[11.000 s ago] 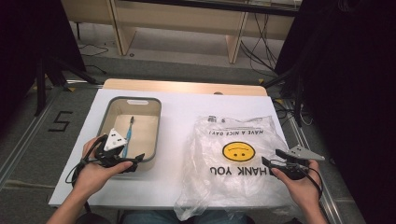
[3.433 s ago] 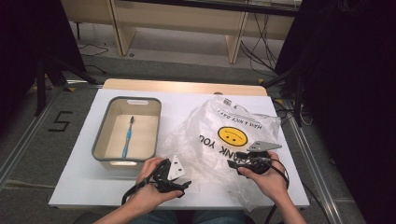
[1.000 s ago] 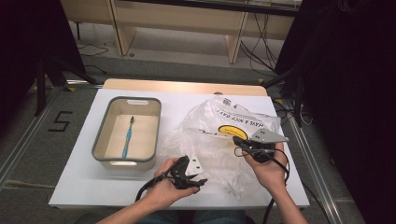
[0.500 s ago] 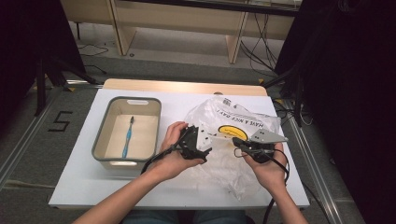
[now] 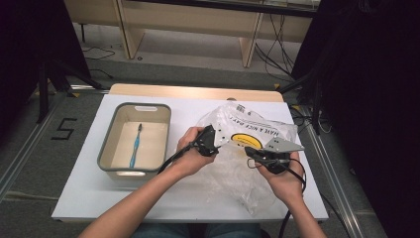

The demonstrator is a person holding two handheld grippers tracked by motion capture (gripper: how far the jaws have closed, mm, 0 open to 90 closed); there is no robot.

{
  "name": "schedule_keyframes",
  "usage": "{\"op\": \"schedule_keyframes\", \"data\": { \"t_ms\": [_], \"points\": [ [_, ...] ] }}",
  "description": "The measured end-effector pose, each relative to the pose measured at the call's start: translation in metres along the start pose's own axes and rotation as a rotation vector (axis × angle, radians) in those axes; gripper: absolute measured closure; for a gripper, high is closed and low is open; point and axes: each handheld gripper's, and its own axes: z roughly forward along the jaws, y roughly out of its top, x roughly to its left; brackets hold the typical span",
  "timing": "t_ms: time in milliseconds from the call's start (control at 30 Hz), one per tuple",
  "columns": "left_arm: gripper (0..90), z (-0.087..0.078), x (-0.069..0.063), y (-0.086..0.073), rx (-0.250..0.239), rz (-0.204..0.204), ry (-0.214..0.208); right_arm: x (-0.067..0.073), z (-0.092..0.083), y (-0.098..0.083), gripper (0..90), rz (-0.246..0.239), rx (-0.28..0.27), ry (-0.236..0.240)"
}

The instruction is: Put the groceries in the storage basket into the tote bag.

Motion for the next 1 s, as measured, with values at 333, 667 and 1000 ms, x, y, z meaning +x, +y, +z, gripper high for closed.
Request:
{"op": "schedule_keyframes", "data": {
  "t_ms": [333,667,1000],
  "points": [
    [88.2,-0.013,0.005,0.009,-0.077,-0.008,0.050,0.012,0.005,0.023,43.1,-0.051,-0.028,-0.004],
    [86.1,-0.019,0.006,0.015,-0.111,0.006,0.075,0.018,0.032,0.027,54.3,-0.087,0.053,-0.031],
    [66.9,-0.027,0.004,0.008,-0.078,-0.046,0.033,0.009,0.028,0.030,90.0,-0.016,-0.017,-0.115]
  ]
}}
